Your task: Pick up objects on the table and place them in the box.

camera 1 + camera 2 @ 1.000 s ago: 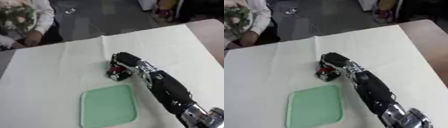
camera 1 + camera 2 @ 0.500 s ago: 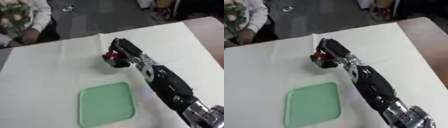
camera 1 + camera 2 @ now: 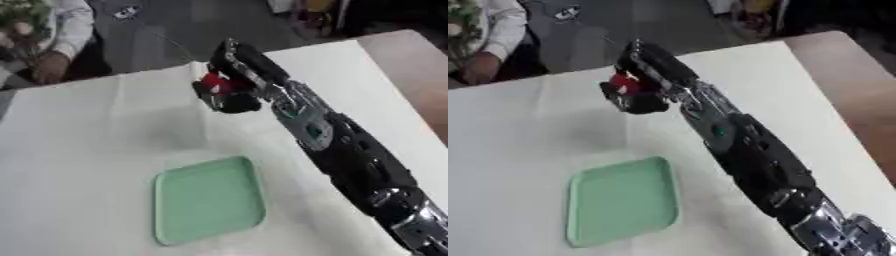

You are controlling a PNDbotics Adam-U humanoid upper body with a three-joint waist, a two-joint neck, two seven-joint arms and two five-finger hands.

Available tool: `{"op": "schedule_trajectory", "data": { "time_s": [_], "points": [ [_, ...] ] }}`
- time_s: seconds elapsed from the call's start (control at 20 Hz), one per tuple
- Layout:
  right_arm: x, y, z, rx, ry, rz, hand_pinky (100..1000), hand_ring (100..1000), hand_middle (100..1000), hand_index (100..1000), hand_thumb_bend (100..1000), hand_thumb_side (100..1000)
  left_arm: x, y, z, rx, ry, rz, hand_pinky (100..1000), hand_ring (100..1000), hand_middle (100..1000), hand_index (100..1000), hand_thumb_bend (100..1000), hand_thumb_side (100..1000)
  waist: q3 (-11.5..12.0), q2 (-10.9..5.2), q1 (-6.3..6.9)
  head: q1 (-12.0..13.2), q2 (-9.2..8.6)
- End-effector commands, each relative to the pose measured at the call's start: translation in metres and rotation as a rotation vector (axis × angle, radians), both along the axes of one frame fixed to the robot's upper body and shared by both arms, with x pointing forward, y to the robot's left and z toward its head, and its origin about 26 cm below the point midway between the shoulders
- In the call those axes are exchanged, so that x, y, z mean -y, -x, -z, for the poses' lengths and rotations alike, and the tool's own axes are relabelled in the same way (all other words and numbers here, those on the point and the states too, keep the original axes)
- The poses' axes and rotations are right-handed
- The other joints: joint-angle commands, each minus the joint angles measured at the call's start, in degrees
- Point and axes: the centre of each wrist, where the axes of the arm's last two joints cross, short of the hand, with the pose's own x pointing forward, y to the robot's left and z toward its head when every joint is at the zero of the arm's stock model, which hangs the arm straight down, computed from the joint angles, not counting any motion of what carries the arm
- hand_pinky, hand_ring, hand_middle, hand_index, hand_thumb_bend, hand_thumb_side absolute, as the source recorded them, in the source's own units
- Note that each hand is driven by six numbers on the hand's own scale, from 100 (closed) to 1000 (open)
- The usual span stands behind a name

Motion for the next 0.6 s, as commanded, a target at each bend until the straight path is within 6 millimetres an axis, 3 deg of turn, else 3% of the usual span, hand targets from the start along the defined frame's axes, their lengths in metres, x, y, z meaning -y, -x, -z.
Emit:
{"op": "schedule_trajectory", "data": {
  "time_s": [0.05,0.35,0.6],
  "points": [
    [-0.009,0.021,-0.022,0.022,0.001,-0.046,100,100,100,100,100,239,-0.008,0.003,-0.008,0.037,-0.016,-0.028,357,535,620,738,530,683,-0.16,-1.37,-0.22,0.47,0.28],
    [-0.021,0.044,-0.028,-0.019,0.008,-0.131,100,100,100,100,100,251,-0.01,0.003,-0.009,0.055,-0.011,-0.041,363,539,622,738,529,683,-0.15,-1.57,-0.39,0.82,0.91],
    [-0.025,0.058,-0.019,-0.069,0.02,-0.173,100,100,100,100,100,273,-0.01,0.003,-0.01,0.068,-0.008,-0.049,366,540,623,738,529,683,-0.07,-1.63,-0.76,1.07,1.26]
  ]
}}
